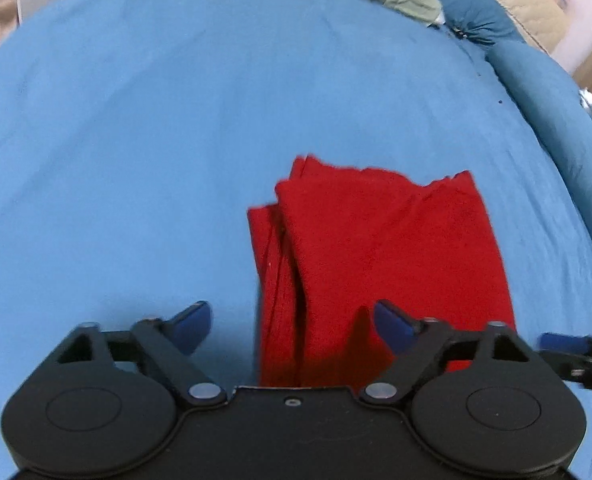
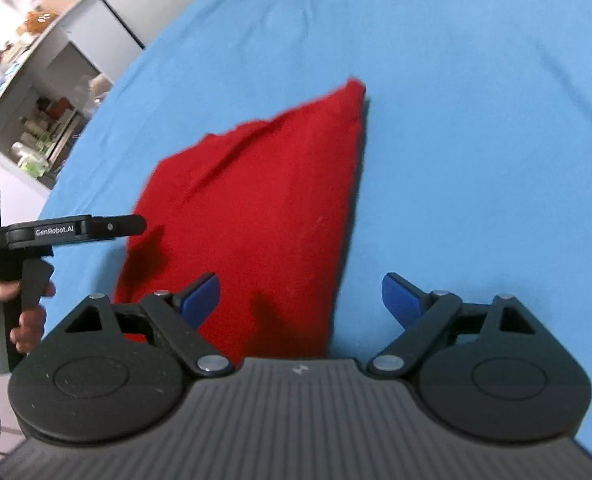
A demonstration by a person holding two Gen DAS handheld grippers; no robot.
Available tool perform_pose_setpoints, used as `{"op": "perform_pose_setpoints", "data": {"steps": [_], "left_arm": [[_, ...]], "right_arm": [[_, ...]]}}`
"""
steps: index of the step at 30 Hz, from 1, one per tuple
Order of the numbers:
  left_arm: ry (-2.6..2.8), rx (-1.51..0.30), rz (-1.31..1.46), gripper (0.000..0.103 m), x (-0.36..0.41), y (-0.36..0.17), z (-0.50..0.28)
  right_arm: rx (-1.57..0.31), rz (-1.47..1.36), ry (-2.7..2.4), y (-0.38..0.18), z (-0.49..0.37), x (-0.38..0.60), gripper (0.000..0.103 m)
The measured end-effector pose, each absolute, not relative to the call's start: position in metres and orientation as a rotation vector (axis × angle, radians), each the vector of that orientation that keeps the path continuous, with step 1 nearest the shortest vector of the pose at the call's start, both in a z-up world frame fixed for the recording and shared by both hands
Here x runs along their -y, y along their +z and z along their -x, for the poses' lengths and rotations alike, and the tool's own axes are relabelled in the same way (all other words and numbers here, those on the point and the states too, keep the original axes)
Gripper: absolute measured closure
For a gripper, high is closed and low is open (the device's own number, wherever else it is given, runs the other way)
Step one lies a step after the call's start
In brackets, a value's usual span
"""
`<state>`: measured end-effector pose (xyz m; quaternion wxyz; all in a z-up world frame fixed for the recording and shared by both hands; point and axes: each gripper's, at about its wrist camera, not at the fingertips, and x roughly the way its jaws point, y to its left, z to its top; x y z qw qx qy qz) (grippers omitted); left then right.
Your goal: Fold small clothes
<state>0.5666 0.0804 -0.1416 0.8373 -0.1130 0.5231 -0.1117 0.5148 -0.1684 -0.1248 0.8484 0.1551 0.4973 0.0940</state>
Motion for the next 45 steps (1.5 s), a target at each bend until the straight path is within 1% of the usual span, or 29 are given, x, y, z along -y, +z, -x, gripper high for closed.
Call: {"op": "perform_pose_setpoints", "data": {"steps": [1, 3, 6, 7, 8, 9, 10, 11, 14, 17, 21, 26, 29, 33, 38, 41, 45], "left_arm": [[-0.245, -1.120, 0.266, 0.023, -0.082, -0.147, -0.569], [-0.265, -1.129, 0.299, 0.024, -0.081, -0.156, -0.571], [-0.279, -1.119, 0.274, 0.026, -0.078, -0.160, -0.569], [-0.288, -1.116, 0.264, 0.034, -0.075, -0.160, -0.568], [-0.310, -1.116, 0.268, 0.054, -0.073, -0.159, -0.567], [-0.332, -1.122, 0.287, 0.063, -0.071, -0.157, -0.567], [-0.328, -1.126, 0.288, 0.066, -0.068, -0.155, -0.567], [-0.319, -1.124, 0.266, 0.073, -0.065, -0.151, -0.566], [-0.302, -1.092, 0.207, 0.081, -0.054, -0.135, -0.559], [-0.314, -1.052, 0.177, 0.083, -0.042, -0.116, -0.547], [-0.347, -1.025, 0.148, 0.083, -0.020, -0.083, -0.517], [-0.394, -1.010, 0.155, 0.083, 0.013, -0.045, -0.455], [-0.397, -1.027, 0.149, 0.083, 0.034, -0.043, -0.413], [-0.396, -1.079, 0.159, 0.083, 0.055, -0.064, -0.369], [-0.368, -1.082, 0.101, 0.083, 0.071, -0.106, -0.344], [-0.361, -1.043, 0.031, 0.082, 0.078, -0.120, -0.337], [-0.369, -1.001, -0.002, 0.079, 0.074, -0.129, -0.335]], "right_arm": [[-1.049, -0.341, 0.190, -0.136, -0.518, 0.168, 0.000], [-1.055, -0.362, 0.174, -0.154, -0.527, 0.166, 0.012], [-1.069, -0.444, 0.176, -0.171, -0.536, 0.171, 0.016], [-1.061, -0.464, 0.184, -0.173, -0.538, 0.172, 0.020], [-1.057, -0.470, 0.203, -0.172, -0.539, 0.171, 0.037], [-1.061, -0.476, 0.227, -0.173, -0.540, 0.166, 0.047], [-1.058, -0.463, 0.231, -0.169, -0.539, 0.163, 0.050], [-1.050, -0.429, 0.238, -0.165, -0.538, 0.160, 0.059], [-1.030, -0.405, 0.236, -0.151, -0.534, 0.157, 0.064], [-1.000, -0.418, 0.243, -0.133, -0.526, 0.158, 0.067], [-0.973, -0.382, 0.258, -0.099, -0.501, 0.165, 0.067], [-0.978, -0.398, 0.262, -0.059, -0.446, 0.201, 0.067], [-1.000, -0.415, 0.260, -0.049, -0.408, 0.223, 0.067], [-1.050, -0.391, 0.254, -0.061, -0.360, 0.240, 0.067], [-1.086, -0.424, 0.215, -0.112, -0.319, 0.261, 0.067], [-1.060, -0.462, 0.183, -0.140, -0.301, 0.271, 0.066], [-0.990, -0.475, 0.182, -0.153, -0.295, 0.267, 0.063]]}}
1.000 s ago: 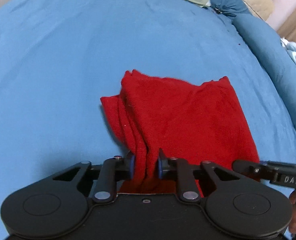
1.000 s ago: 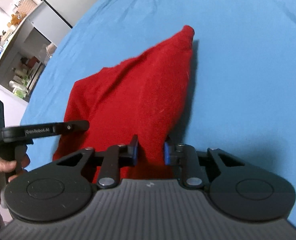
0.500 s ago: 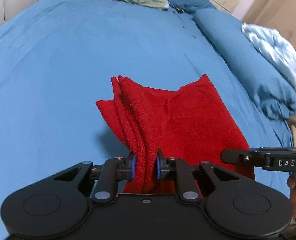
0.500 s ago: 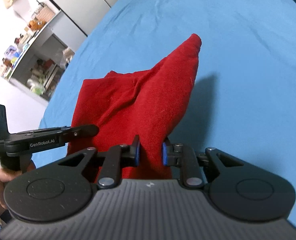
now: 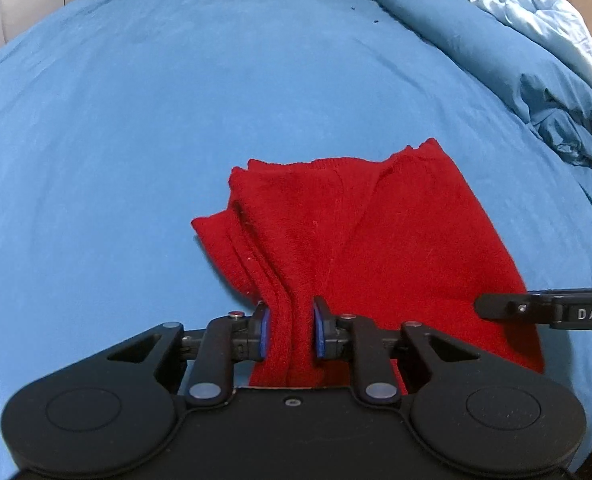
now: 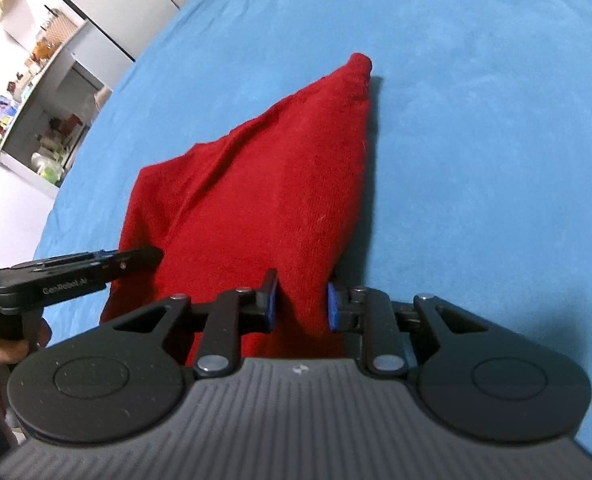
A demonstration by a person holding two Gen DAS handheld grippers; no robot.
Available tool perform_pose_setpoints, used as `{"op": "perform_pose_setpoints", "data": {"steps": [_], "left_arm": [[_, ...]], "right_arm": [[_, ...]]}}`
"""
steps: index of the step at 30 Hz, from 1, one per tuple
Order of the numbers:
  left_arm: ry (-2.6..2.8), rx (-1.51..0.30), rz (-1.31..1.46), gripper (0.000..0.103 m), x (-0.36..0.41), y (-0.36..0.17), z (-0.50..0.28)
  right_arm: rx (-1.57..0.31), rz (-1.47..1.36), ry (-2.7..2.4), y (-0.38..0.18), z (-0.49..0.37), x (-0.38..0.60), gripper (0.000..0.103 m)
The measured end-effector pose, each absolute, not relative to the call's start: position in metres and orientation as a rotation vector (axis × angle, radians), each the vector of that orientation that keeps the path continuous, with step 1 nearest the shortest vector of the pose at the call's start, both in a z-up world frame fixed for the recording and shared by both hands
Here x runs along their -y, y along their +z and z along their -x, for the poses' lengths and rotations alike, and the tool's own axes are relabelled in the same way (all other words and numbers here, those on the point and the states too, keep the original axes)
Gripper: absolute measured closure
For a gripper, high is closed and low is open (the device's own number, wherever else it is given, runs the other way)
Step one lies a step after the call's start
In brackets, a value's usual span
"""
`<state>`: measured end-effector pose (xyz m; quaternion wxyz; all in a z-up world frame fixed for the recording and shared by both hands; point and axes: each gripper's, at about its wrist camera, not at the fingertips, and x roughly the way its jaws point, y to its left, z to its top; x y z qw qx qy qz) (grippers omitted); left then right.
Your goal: Fold small clothes
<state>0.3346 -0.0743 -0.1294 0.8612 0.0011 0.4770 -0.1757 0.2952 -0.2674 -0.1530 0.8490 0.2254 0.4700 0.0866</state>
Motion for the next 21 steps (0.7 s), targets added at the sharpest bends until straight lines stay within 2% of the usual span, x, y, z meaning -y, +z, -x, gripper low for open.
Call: {"op": "perform_pose_setpoints", "data": {"steps": [1, 4, 6, 7, 8, 10, 13, 21], "left_arm": [[-0.369, -0.994, -0.001, 0.079, 0.074, -0.130, -0.334], [-0.347, -0.980, -0.006, 0.069, 0.072, -0.121, -0.325], [-0.325, -0.956, -0.018, 0.048, 0.069, -0.108, -0.312], [-0.322, -0.942, -0.032, 0.030, 0.068, -0.101, -0.306], [-0.309, -0.923, -0.056, 0.018, 0.066, -0.094, -0.298], [-0.282, -0.894, -0.099, 0.014, 0.061, -0.088, -0.282], [-0.263, -0.919, -0.112, 0.014, 0.050, -0.102, -0.268], [-0.248, -0.891, -0.017, 0.012, 0.024, -0.167, -0.249]], "right_arm": [[-0.980, -0.462, 0.185, -0.152, -0.294, 0.266, 0.063], [-0.957, -0.418, 0.171, -0.139, -0.289, 0.257, 0.052], [-0.925, -0.394, 0.168, -0.120, -0.278, 0.255, 0.025], [-0.906, -0.383, 0.162, -0.111, -0.271, 0.255, 0.017], [-0.892, -0.360, 0.144, -0.100, -0.264, 0.252, 0.007], [-0.887, -0.307, 0.123, -0.085, -0.249, 0.245, 0.006], [-0.904, -0.239, 0.079, -0.085, -0.228, 0.242, 0.006], [-0.930, -0.184, -0.022, -0.163, -0.205, 0.248, 0.006]]}}
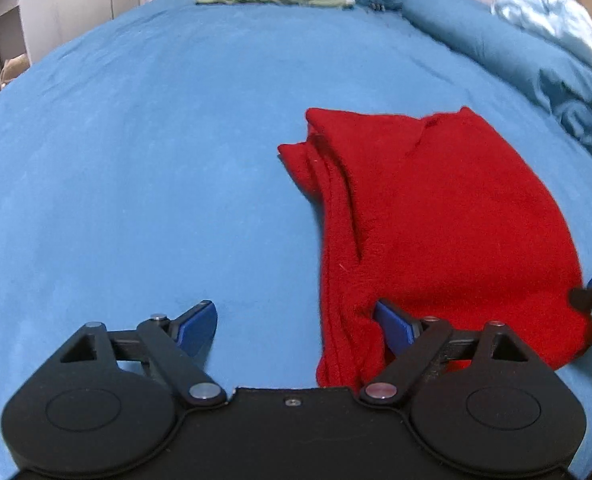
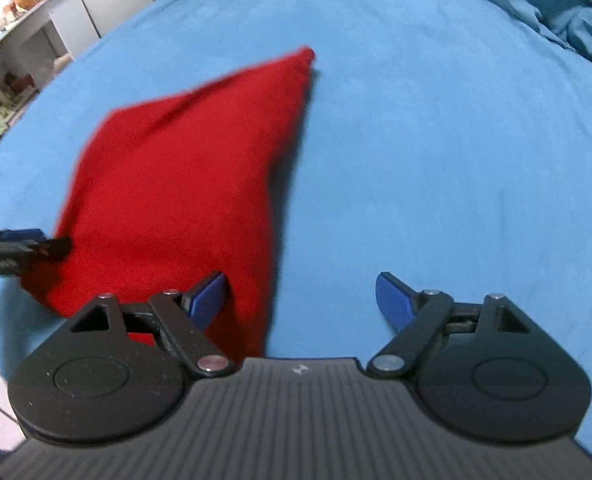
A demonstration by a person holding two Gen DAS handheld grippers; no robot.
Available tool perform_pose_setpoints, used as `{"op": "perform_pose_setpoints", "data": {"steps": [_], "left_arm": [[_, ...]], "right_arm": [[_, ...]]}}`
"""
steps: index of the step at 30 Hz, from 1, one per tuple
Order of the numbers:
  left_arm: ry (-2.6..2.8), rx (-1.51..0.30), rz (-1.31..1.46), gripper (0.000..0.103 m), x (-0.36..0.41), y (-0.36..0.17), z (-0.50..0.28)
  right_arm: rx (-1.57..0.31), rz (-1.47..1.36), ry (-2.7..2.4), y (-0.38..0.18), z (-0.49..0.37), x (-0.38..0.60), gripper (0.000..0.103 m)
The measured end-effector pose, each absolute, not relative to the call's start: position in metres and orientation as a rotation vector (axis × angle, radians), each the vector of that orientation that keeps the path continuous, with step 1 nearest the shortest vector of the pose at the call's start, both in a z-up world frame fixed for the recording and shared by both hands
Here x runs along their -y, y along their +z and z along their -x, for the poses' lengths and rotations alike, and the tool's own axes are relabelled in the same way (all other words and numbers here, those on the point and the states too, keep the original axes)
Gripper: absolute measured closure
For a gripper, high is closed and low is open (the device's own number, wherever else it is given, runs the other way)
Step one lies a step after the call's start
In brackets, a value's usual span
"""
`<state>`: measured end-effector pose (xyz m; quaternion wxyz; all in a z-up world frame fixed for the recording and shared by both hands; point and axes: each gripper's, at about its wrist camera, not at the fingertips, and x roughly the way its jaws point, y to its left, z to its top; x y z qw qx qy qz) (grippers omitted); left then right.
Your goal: Fold small clothes
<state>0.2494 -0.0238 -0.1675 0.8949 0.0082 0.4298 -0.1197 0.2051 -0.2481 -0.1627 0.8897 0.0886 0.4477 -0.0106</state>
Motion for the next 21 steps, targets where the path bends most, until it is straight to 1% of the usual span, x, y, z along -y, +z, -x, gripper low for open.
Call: {"op": "perform_pose_setpoints", "data": {"steps": [4, 6, 7, 10, 12, 13, 14, 15, 18, 21], "left_arm": [[-0.229, -0.845, -0.039, 0.013, 0.029, -0.166, -0.242], [-0.212, -0.831, -0.046, 0.016, 0.030, -0.156, -0.237], [-0.201, -0.814, -0.050, 0.018, 0.032, -0.146, -0.233], [-0.191, -0.736, -0.046, 0.017, 0.032, -0.102, -0.208], [-0.178, -0.713, -0.040, 0.013, 0.033, -0.070, -0.190], [-0.170, -0.708, -0.038, 0.009, 0.034, -0.057, -0.182], [-0.163, -0.700, -0.032, 0.004, 0.034, -0.041, -0.170], [-0.161, -0.691, -0.026, 0.001, 0.034, -0.030, -0.161], [-0.147, -0.662, -0.035, 0.000, 0.035, 0.000, -0.124], [-0.110, -0.683, -0.077, 0.000, 0.038, 0.011, -0.094]], "right_arm": [[-0.872, -0.159, -0.027, -0.174, -0.198, 0.247, 0.004], [-0.836, -0.158, -0.023, -0.167, -0.193, 0.245, 0.005], [-0.817, -0.158, -0.022, -0.161, -0.189, 0.245, 0.005], [-0.740, -0.148, -0.020, -0.125, -0.167, 0.241, 0.005], [-0.693, -0.155, -0.019, -0.093, -0.146, 0.239, 0.004], [-0.677, -0.159, -0.022, -0.079, -0.136, 0.237, 0.003], [-0.664, -0.164, -0.026, -0.064, -0.126, 0.235, 0.000], [-0.659, -0.167, -0.040, -0.047, -0.114, 0.231, 0.000], [-0.642, -0.147, -0.093, -0.014, -0.083, 0.216, 0.000], [-0.657, -0.111, -0.145, 0.007, -0.052, 0.197, 0.000]]}}
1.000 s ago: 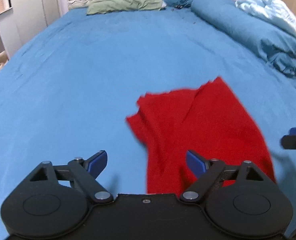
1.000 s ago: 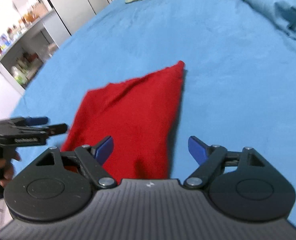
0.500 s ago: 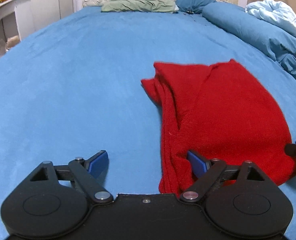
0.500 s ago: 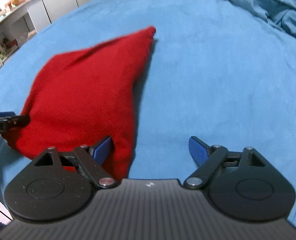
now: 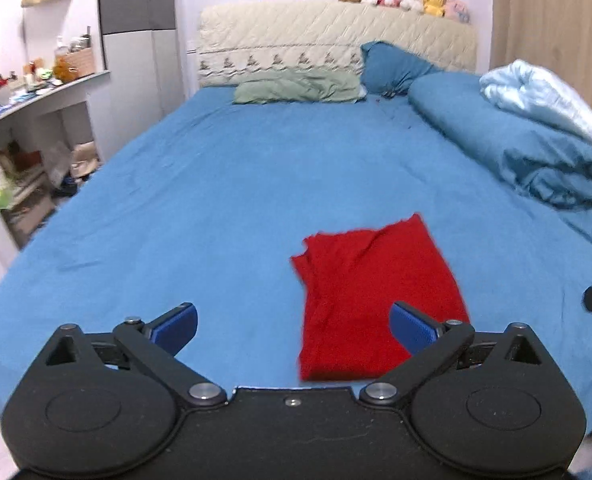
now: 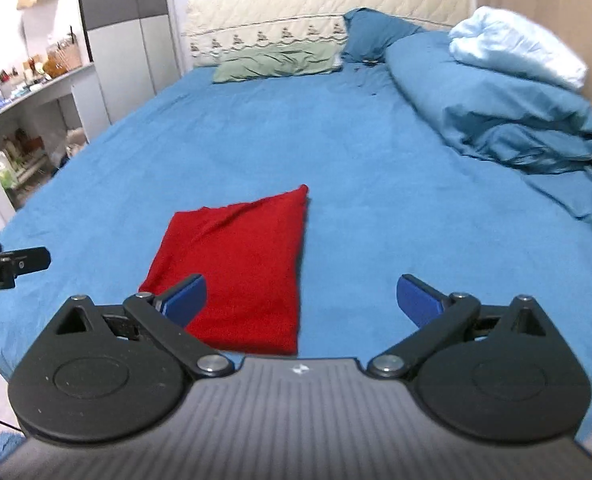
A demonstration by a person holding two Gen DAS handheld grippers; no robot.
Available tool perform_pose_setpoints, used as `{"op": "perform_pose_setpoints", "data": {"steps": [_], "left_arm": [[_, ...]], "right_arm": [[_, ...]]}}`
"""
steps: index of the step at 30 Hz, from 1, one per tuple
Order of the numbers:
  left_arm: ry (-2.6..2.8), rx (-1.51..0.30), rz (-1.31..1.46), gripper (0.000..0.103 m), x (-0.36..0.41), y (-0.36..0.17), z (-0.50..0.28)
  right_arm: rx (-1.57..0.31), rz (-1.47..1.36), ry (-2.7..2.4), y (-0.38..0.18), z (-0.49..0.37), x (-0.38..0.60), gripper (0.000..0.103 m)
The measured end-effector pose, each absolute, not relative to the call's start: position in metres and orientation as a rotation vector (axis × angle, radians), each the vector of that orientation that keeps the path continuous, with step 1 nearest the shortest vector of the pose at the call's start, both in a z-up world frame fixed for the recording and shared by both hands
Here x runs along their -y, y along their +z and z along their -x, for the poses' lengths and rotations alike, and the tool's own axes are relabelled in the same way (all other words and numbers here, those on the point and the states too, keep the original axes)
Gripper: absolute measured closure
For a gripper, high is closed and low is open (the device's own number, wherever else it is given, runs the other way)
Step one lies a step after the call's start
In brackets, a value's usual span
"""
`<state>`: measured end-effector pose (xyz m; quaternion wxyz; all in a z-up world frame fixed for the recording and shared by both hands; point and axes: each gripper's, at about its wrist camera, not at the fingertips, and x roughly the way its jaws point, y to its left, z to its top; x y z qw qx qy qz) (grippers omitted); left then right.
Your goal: Fold small clothes
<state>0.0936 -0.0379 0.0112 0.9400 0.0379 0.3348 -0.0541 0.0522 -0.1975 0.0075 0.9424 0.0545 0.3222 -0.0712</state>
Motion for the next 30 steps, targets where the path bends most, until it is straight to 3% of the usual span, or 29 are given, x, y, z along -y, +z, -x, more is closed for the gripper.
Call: {"op": "perform_pose_setpoints", "data": {"steps": [11, 30], "left_arm": [[-0.095, -0.715, -0.093, 0.000, 0.021, -0.001, -0.026], [-0.098, -0.705, -0.115, 0.000, 0.024, -0.005, -0.014]], "right_arm": [[-0.761, -0.096, -0.206, -0.001, 0.012, 0.152, 0.000], [-0.778, -0.102, -0.226, -0.008, 0.024, 0.141, 0.000]]}}
